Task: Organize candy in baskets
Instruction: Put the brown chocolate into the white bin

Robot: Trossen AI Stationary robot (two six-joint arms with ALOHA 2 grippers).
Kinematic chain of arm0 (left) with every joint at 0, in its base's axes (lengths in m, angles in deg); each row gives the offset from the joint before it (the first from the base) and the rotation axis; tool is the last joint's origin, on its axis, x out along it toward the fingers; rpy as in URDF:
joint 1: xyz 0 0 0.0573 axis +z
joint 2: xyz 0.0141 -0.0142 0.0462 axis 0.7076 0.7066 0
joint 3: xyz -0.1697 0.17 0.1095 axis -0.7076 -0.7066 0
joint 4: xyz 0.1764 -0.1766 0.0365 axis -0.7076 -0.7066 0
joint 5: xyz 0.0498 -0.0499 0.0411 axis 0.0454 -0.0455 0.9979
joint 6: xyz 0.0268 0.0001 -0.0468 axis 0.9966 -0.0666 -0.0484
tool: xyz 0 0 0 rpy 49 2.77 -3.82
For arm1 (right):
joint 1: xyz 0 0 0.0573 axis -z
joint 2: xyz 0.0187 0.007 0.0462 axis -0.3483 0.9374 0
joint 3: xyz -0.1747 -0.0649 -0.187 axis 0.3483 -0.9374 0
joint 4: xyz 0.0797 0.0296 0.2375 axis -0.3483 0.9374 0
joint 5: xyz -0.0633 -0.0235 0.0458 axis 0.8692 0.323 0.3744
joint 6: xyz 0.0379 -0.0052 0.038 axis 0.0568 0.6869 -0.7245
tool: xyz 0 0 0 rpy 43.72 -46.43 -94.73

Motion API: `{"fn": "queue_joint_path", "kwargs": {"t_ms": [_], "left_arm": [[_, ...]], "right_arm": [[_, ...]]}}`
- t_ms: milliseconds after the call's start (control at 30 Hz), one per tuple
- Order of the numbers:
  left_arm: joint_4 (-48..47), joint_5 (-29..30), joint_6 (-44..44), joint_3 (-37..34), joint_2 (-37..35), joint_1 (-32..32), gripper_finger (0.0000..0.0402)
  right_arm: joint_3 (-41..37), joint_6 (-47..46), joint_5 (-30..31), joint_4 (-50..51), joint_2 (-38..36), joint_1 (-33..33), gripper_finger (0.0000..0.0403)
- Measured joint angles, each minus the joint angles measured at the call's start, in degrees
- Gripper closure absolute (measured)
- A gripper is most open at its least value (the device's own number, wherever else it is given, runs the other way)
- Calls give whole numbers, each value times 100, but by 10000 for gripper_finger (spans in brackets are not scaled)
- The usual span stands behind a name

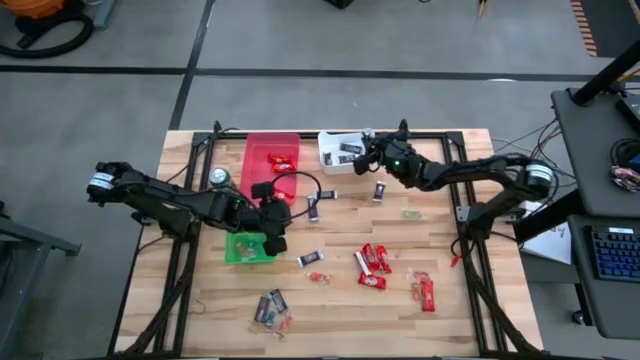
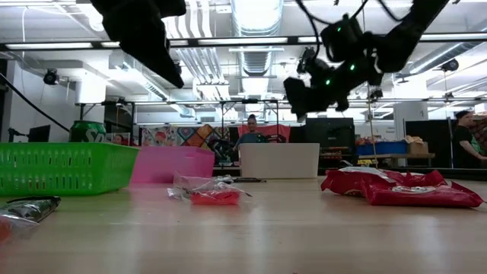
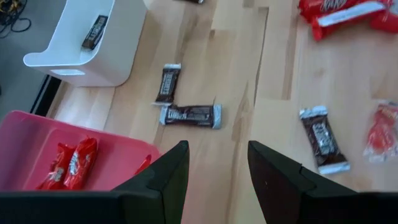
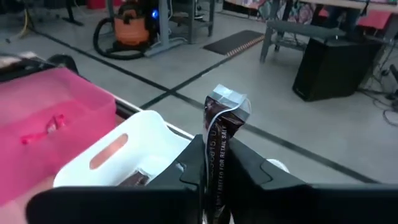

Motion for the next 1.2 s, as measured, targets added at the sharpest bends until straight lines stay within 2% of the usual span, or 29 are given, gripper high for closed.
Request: {"fn": "queue_joint_path", "kwargs": {"t_ms": [267, 533, 800, 1000, 1200], "left_arm": [[114, -2, -229, 0, 0, -4, 254], [294, -20, -410, 0, 0, -4, 254], [661, -347, -685, 0, 0, -37, 254], [1153, -537, -470, 0, 145, -299, 254], [1508, -573, -314, 0, 642, -509, 254]], "right_arm": [[220, -228, -51, -217, 854, 66, 284], [280, -305, -245, 46, 653, 55, 214], [282, -380, -1107, 815, -68, -81, 198], [282, -321, -1233, 1504, -617, -387, 197], [282, -299, -1233, 1923, -992, -788, 197]]}}
